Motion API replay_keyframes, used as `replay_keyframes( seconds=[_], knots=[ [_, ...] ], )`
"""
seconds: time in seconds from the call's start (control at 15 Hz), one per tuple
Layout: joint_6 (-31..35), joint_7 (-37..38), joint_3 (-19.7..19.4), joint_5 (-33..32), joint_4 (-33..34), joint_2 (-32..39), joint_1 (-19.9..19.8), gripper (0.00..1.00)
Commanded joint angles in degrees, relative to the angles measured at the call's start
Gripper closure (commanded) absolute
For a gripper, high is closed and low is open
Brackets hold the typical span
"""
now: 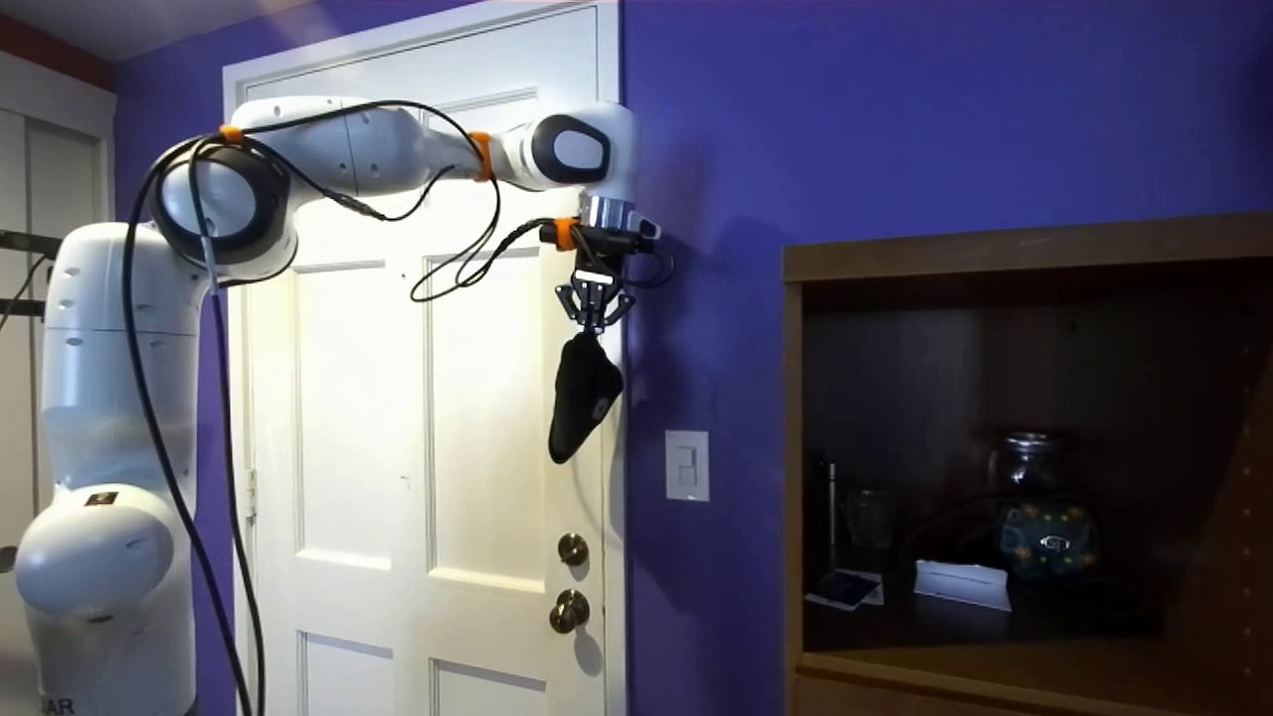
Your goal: Hang the head sock on the door
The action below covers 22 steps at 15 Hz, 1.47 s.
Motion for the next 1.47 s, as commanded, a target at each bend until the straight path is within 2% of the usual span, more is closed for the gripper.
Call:
replay_keyframes(
  seconds=[0.0, 0.07, 0.13, 0.47, 0.53, 0.67, 0.93, 1.0, 1.4],
  knots=[
    [6.3, -0.2, 1.7, -0.4, -14.1, -8.5, 1.8, 0.98],
    [7.0, -0.4, 2.3, 0.1, -17.0, -9.7, 2.2, 0.98],
    [7.8, 0.1, 0.8, 0.1, -19.5, -10.8, 4.7, 0.98],
    [14.8, 1.6, 1.3, 0.1, -33.7, -16.3, 8.9, 0.98],
    [11.0, 0.8, 0.1, -0.3, -26.2, -11.4, 9.0, 0.94],
    [12.9, 0.9, 0.2, -0.3, -30.4, -13.0, 10.0, 0.94],
    [13.5, 0.9, 0.0, -0.3, -31.8, -14.2, 10.2, 0.94],
    [13.5, 0.9, 0.0, -0.3, -31.8, -14.3, 10.2, 0.98],
    [15.9, 2.6, 3.0, 0.0, -39.1, -16.3, 14.4, 0.98]
  ],
)
